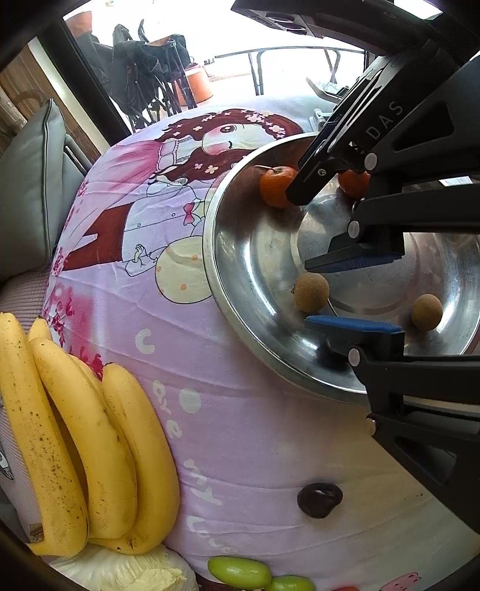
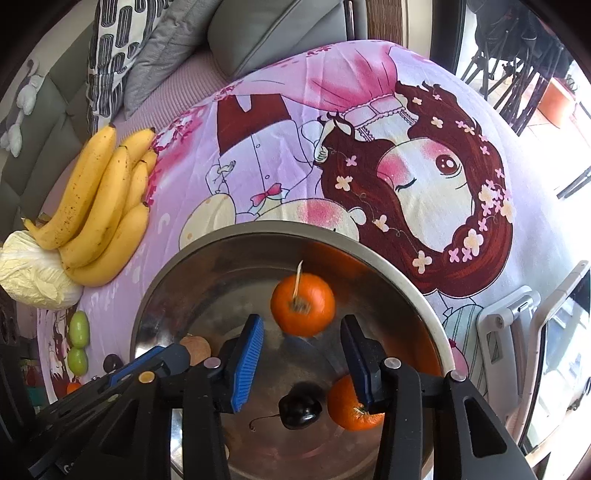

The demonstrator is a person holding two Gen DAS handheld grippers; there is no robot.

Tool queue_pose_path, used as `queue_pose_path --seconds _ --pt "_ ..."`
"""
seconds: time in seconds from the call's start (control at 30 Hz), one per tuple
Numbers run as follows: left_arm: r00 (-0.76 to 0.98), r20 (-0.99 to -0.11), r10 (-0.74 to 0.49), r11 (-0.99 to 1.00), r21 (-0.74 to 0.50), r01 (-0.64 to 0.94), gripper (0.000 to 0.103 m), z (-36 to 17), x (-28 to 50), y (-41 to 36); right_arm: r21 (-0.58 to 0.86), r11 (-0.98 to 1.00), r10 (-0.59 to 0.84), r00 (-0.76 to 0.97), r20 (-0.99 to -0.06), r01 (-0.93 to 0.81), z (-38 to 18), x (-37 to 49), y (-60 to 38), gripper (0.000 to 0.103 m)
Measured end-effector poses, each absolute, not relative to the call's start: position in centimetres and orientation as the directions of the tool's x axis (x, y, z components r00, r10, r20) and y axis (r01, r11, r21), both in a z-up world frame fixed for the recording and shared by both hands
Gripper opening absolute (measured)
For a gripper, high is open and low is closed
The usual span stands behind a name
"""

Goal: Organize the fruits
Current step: 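Open the right tool to drop the tangerine while the left tool releases the brown fruit into the bowl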

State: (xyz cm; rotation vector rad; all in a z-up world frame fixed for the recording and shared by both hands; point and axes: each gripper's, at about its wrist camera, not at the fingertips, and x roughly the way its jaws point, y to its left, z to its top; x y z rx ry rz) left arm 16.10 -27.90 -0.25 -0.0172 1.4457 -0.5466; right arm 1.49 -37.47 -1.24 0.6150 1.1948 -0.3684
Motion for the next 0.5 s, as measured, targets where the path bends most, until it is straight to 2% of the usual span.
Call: queue_pose_path --seconds 0.27,0.4,0.43,0.5 --pt "0.096 -0.939 -0.331 0.902 -0.285 0.325 0.026 1.7 15.9 -24.8 0.259 0.804 0.04 0.387 -0.921 0.534 1.1 0.9 -36.7 0.048" --pt "0.109 -0.946 -0.304 0.919 -0.261 0.296 0.037 1.5 15.7 -22.6 0.257 0.813 0.051 0.377 -0.925 0.522 1.2 0.9 -36.1 0.048" --pt "0.11 -0.949 -0.297 0.923 -0.255 0.289 0.037 1.4 15.7 -22.1 0.255 0.813 0.052 0.371 -0.927 0.523 1.1 0.9 -36.0 0.049" --pt "0.113 -0.951 -0.287 0.93 -0.249 0.269 0.039 1.1 15.7 -21.0 0.258 0.811 0.064 0.359 -0.931 0.526 0.8 0.8 -35.9 0.063"
